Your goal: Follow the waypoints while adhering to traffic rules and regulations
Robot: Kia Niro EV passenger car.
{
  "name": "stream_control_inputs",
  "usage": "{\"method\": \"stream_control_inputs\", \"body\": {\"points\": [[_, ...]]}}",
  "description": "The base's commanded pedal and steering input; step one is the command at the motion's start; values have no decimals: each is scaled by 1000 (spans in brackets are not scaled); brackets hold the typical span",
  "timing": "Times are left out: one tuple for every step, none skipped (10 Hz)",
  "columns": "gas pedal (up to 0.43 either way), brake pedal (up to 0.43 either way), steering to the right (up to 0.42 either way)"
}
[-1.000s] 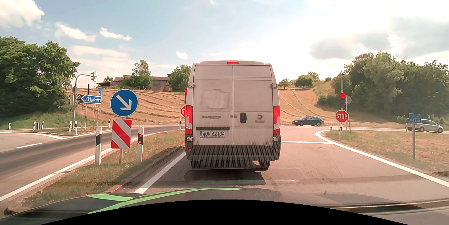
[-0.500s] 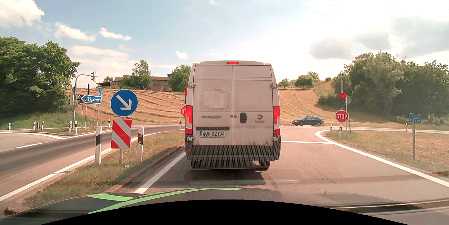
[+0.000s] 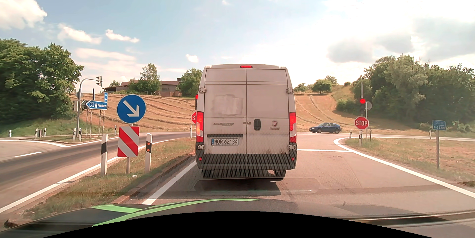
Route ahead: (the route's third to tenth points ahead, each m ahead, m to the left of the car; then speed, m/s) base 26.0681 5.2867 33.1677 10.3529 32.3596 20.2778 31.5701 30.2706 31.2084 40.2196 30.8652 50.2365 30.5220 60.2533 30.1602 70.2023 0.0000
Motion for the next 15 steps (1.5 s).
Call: {"method": "stream_control_inputs", "body": {"points": [[0, 341, -2], [0, 341, -2], [0, 341, -2], [0, 341, -2], [0, 341, -1], [0, 341, -2], [0, 341, -2], [0, 341, -2], [0, 341, -2], [0, 341, -1], [0, 341, -2], [0, 341, -2], [0, 341, -2], [0, 341, -2], [0, 341, -2]]}}
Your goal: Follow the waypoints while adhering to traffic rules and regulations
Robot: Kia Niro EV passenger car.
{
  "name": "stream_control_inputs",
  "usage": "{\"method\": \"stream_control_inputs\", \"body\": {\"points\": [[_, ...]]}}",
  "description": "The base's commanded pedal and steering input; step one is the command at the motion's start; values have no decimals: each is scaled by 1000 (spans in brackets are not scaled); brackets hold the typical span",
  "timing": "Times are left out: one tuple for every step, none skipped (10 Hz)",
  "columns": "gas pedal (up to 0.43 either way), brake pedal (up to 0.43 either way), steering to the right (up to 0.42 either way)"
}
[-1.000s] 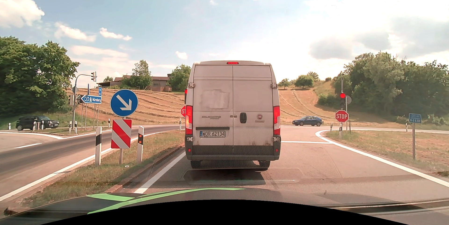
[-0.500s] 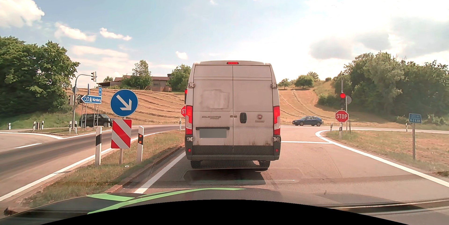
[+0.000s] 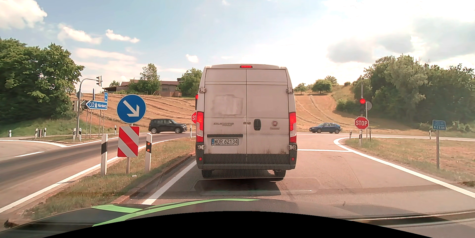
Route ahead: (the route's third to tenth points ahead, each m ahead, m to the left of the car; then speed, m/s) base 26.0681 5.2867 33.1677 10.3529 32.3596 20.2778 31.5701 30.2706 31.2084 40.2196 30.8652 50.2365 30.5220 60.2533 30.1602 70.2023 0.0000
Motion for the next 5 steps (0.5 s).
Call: {"method": "stream_control_inputs", "body": {"points": [[0, 341, -2], [0, 341, -2], [0, 341, -2], [0, 348, -2], [0, 341, -2]]}}
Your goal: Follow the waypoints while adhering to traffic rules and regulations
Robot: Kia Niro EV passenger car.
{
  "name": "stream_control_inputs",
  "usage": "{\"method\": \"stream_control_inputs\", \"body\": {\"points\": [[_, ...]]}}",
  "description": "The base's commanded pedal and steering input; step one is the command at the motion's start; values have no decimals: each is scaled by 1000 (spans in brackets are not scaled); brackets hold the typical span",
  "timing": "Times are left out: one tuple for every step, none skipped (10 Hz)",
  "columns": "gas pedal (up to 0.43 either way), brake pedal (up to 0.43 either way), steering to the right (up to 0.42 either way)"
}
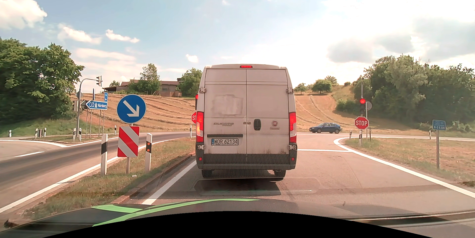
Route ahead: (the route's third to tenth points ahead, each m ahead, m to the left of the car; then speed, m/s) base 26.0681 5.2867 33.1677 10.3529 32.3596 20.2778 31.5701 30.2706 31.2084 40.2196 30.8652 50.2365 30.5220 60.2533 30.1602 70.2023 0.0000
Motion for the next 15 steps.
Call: {"method": "stream_control_inputs", "body": {"points": [[0, 341, -2], [0, 341, -2], [0, 348, -2], [0, 341, -2], [0, 341, -1], [0, 341, -2], [0, 341, -2], [0, 348, -2], [0, 341, -2], [0, 341, -2], [0, 341, -2], [0, 341, -2], [0, 341, -1], [0, 348, -2], [0, 341, -2]]}}
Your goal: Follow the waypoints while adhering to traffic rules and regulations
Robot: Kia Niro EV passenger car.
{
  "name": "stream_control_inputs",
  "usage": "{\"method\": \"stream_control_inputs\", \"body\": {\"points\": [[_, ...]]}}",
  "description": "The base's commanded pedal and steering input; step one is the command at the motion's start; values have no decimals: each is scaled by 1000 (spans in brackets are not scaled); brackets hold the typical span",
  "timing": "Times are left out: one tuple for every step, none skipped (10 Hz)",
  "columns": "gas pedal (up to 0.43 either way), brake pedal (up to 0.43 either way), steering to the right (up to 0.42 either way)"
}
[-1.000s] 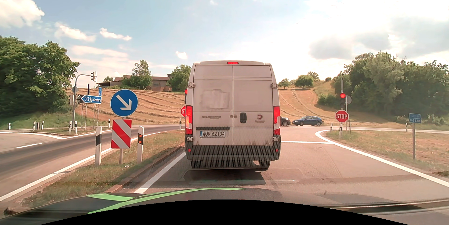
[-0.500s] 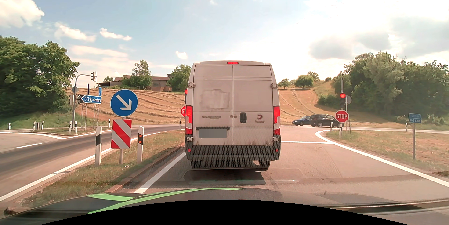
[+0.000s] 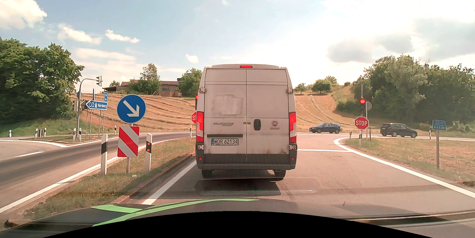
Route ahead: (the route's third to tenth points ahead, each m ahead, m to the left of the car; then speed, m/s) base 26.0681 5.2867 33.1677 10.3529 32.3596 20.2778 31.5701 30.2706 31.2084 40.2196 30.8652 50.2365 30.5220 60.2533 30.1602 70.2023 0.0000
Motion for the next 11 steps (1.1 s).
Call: {"method": "stream_control_inputs", "body": {"points": [[0, 341, -2], [0, 341, -2], [0, 341, -1], [0, 341, -1], [0, 341, -2], [0, 341, -2], [0, 341, -1], [0, 341, -2], [0, 341, -2], [0, 341, -1], [0, 341, -2]]}}
